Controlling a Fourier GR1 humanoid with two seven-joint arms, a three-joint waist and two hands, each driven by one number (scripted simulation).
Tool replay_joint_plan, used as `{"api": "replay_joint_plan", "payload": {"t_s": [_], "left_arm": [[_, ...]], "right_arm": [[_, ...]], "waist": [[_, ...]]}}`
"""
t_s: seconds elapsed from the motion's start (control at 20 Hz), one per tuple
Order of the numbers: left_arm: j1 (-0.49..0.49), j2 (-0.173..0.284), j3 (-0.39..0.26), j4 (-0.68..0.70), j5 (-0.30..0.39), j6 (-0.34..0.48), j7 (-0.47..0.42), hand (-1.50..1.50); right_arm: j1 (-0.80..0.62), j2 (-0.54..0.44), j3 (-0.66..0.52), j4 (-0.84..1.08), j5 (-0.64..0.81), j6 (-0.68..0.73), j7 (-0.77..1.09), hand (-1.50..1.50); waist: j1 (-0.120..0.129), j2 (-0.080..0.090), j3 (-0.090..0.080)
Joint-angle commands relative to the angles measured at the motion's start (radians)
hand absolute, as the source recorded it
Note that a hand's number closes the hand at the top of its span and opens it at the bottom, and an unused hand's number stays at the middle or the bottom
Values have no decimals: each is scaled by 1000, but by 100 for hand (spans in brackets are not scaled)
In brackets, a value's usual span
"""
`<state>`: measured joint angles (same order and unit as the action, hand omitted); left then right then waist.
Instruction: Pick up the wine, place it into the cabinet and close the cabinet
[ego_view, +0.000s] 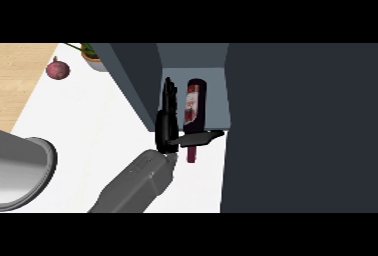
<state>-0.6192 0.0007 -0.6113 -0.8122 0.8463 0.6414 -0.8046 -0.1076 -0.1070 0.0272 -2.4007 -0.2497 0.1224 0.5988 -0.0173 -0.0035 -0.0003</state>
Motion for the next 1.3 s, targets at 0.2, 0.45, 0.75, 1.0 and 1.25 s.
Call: {"api": "replay_joint_plan", "payload": {"t_s": [0.2, 0.45, 0.75, 1.0, 1.25], "left_arm": [[180, 17, -119, -335, -122, 185, 56, -150], [297, 15, -143, -464, -176, 159, 52, -150], [435, 69, -252, -724, -272, 359, 150, -150], [522, 127, -270, -874, -327, 383, 197, -150], [595, 235, -299, -1017, -365, 315, 215, -150]], "right_arm": [[4, -19, -65, -33, -56, 11, -13, -150], [29, -18, -41, -87, -36, -2, 26, -150], [104, -19, -59, -109, -59, 34, -21, -150], [118, -13, -24, -143, -47, 33, 0, -150], [73, -7, 8, -56, -91, 55, 10, -150]], "waist": [[21, 0, 1], [17, 1, 0], [17, -1, 1], [15, 0, 1], [20, 1, 1]]}}
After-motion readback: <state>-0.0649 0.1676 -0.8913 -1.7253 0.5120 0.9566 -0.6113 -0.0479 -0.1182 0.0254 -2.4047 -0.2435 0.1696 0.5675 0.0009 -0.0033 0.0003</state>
